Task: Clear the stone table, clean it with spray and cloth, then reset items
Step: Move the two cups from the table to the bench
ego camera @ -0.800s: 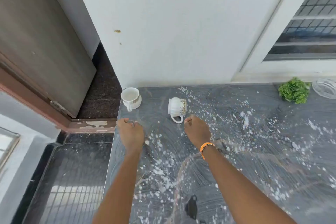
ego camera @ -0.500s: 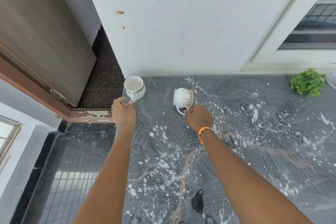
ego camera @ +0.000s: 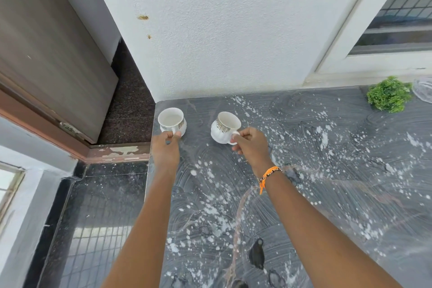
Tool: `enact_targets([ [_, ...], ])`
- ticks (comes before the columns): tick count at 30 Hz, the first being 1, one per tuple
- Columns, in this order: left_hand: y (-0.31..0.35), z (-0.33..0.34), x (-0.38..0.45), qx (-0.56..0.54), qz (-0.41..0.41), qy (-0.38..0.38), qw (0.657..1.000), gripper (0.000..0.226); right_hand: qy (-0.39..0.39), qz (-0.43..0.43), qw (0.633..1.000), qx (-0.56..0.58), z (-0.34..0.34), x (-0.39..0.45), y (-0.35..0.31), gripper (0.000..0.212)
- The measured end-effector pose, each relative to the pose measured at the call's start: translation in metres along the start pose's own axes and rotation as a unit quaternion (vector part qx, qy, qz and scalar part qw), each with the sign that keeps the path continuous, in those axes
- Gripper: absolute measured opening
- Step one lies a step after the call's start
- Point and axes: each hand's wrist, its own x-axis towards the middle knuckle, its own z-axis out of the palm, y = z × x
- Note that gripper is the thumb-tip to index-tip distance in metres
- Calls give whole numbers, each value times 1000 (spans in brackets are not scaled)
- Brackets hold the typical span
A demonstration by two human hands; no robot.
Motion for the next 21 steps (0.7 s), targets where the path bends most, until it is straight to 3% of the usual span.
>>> enact_targets([
  [4, 0, 1, -31, -59, 4, -13, 998, 34, -15, -10, 1000, 15, -11, -18, -5, 14],
  [11, 14, 13, -113, -113, -1, -83, 990, 20, 52, -50, 996, -42, -70, -72, 3, 17],
  [17, 38, 57, -192, -129, 16, -210, 969, 34, 167, -81, 981, -56, -151, -122, 26, 21],
  [21, 54, 99, -254, -108, 58, -289, 949, 30, 259, -80, 961, -59, -219, -153, 46, 20],
])
